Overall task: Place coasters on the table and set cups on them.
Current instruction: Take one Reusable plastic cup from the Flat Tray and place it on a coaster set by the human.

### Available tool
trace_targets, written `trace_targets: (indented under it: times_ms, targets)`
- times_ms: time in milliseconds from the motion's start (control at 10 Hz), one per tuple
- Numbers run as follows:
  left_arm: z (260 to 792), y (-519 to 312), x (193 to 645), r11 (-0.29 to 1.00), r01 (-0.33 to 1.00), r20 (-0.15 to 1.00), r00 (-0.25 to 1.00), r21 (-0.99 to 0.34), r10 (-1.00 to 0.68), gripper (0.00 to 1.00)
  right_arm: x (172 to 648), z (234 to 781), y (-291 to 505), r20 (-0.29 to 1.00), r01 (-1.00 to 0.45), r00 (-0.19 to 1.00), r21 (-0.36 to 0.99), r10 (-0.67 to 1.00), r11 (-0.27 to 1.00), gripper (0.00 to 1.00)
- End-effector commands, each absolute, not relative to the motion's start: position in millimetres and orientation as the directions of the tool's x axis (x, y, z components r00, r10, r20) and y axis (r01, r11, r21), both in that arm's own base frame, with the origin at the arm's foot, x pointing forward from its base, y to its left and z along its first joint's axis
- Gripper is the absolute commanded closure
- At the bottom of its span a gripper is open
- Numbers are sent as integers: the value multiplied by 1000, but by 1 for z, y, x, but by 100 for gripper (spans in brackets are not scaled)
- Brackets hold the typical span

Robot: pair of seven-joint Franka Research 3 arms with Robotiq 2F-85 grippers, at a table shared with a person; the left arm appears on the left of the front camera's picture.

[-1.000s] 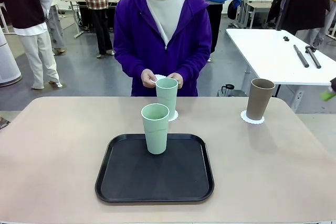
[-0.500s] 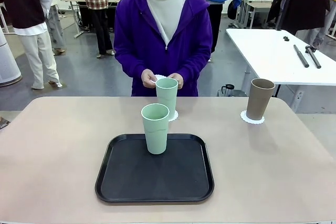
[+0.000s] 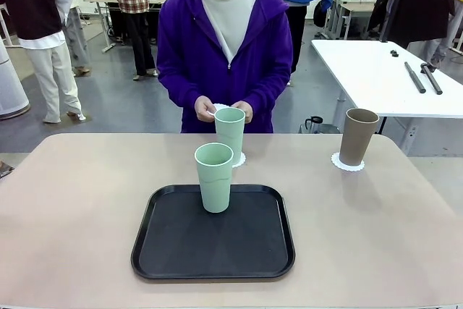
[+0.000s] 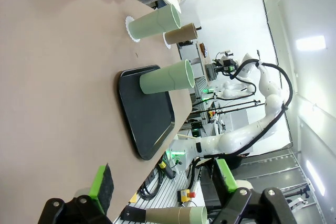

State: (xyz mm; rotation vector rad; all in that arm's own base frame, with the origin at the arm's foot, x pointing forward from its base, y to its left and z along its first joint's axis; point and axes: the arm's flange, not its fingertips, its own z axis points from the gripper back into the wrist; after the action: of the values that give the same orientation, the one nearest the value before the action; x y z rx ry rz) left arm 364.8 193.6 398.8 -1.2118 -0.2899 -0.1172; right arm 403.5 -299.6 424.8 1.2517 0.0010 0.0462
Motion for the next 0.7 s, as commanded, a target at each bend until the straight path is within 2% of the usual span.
trace_targets:
  times_ms: [0,300,600]
  targets:
    - [400,195,364,342,264,301,952,-902,60,0,402,414,-288,82,-62,995,953,-55,297,0]
    - [400,195,364,342,264,301,952,-902,60,0,400,392,-269,59,-40,997,958,-58,286,0]
    - [400,195,364,342,264,301,952,-902,60,0,391,388,-266,73,-27,988,952,-137,306,0]
